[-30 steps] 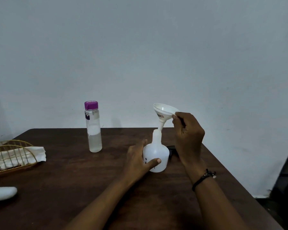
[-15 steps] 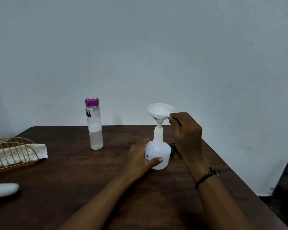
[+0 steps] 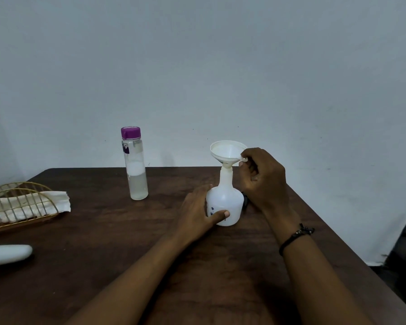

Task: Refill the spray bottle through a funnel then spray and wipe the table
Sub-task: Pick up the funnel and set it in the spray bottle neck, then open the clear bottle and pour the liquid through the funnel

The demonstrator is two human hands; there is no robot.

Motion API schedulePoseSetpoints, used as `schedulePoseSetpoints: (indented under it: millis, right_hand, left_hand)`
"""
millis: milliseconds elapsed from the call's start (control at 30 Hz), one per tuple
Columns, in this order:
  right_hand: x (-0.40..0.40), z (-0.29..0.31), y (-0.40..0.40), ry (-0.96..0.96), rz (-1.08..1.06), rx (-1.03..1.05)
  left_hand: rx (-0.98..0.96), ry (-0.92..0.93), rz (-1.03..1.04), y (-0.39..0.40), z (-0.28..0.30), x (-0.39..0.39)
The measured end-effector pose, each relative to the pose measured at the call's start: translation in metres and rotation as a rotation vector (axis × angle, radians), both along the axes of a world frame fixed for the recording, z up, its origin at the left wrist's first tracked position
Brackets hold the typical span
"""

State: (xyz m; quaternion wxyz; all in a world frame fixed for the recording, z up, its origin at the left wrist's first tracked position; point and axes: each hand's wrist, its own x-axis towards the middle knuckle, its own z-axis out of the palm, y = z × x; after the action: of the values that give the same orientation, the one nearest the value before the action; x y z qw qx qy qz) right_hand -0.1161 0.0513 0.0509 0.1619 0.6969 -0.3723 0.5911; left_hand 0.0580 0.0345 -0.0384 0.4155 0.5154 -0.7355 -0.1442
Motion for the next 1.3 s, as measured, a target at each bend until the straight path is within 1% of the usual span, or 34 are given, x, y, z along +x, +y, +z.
schedulePoseSetpoints:
  millis: [133,233,333,500,633,800,1000,1133,1233,1300]
  right_hand:
    - [0.000,0.000,0.008,-0.031,-0.034,0.044]
    - [0.001,0.002,0.013,-0.083,-0.075,-0.013]
    - [0.009,0.003,0.018,-0.101,-0.041,-0.089]
    - [0.042,-0.005,0.025,-0.063,0.063,-0.136]
    - [0.069,-0.021,0.027,-0.035,0.165,0.002]
    - [0.093,-0.042,0.020,0.050,0.234,0.205]
    - [0.122,-0.054,-0.003,0.106,0.252,0.424]
    - [0.144,-0.055,-0.020,0.094,0.247,0.568]
    - [0.163,-0.058,-0.038,0.005,0.298,0.725]
    - [0.178,-0.062,-0.050,-0.031,0.314,0.794]
  left_hand:
    - [0.015,-0.017,0.001,0.001,0.000,0.001]
    - [0.031,-0.042,0.000,0.000,-0.002,0.002]
    - [0.026,-0.062,-0.010,0.001,0.000,0.004]
    - [-0.084,-0.075,-0.009,0.000,0.008,0.020]
    - [-0.207,-0.032,0.049,-0.003,0.014,0.040]
    - [-0.267,0.057,0.179,-0.006,0.020,0.066]
    - [-0.368,0.203,0.385,-0.016,0.020,0.096]
    - [-0.329,0.257,0.520,-0.021,0.020,0.113]
    - [-0.263,0.285,0.590,-0.025,0.018,0.122]
    - [-0.221,0.305,0.596,-0.030,0.016,0.130]
